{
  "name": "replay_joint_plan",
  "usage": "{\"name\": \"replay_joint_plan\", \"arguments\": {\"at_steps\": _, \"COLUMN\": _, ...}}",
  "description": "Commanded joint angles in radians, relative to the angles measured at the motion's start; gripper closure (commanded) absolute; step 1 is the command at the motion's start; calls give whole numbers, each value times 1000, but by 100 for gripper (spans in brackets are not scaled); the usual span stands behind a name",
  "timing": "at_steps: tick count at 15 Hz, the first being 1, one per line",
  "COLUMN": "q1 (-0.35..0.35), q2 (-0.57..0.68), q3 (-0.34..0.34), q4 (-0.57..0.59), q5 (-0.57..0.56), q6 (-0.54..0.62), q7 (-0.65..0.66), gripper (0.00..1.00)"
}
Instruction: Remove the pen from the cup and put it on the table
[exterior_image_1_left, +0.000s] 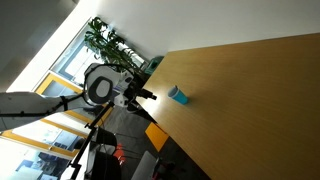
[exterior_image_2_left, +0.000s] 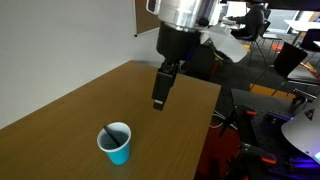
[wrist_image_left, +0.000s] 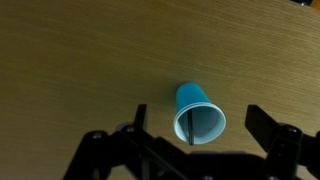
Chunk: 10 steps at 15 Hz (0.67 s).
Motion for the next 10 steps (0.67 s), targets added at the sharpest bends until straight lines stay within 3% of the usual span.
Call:
{"name": "replay_joint_plan", "arguments": {"at_steps": 1, "q1": 9, "q2": 128, "q3": -2, "q4": 62, "q5": -29, "q6": 115, "q7": 23, "gripper": 0}}
{"name": "replay_joint_plan", "arguments": {"at_steps": 6, "q1": 41, "q2": 302, "q3": -37, "q4": 163, "q5": -106, "q6": 271, "q7": 69, "gripper": 0}}
{"name": "replay_joint_plan", "arguments": {"at_steps": 10, "q1": 118, "q2": 391, "q3": -113, "q4": 245, "q5": -175, "q6": 287, "q7": 141, "gripper": 0}}
